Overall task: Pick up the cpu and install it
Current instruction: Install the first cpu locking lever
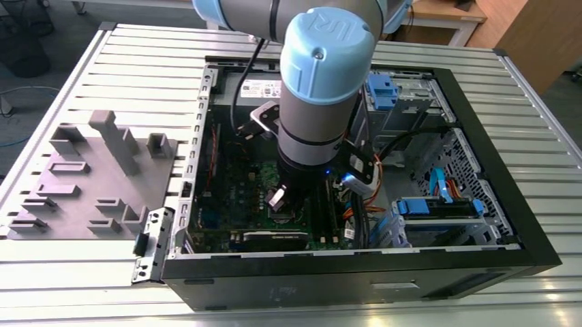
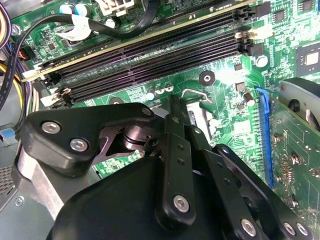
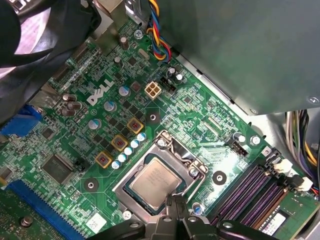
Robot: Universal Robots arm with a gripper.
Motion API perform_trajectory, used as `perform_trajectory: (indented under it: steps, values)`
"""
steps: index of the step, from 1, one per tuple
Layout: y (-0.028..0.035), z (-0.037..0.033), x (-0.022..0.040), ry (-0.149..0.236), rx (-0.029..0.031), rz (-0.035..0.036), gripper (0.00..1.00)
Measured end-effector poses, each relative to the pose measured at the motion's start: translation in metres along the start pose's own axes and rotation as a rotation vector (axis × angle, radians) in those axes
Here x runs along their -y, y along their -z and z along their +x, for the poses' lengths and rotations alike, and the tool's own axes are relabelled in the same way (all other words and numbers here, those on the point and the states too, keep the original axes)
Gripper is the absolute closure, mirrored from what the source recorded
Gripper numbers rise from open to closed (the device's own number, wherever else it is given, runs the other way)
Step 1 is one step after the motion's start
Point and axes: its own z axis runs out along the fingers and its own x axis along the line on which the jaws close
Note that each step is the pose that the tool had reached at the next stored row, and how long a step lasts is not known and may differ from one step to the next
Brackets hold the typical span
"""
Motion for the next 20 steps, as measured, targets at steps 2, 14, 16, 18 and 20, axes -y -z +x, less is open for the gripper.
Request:
perform_trajectory:
  steps: [2, 14, 16, 18, 20]
  values:
    - [0.0002, -0.0001, 0.0000, 0.000, -0.0007, 0.0004, 0.89]
    - [0.0034, 0.0011, 0.0014, 0.000, 0.0051, -0.0023, 0.89]
    - [0.0066, 0.0009, 0.0014, 0.000, 0.0059, -0.0027, 0.89]
    - [0.0117, 0.0008, 0.0014, 0.000, 0.0044, -0.0022, 0.89]
    - [0.0138, 0.0010, 0.0015, 0.000, 0.0045, -0.0023, 0.89]
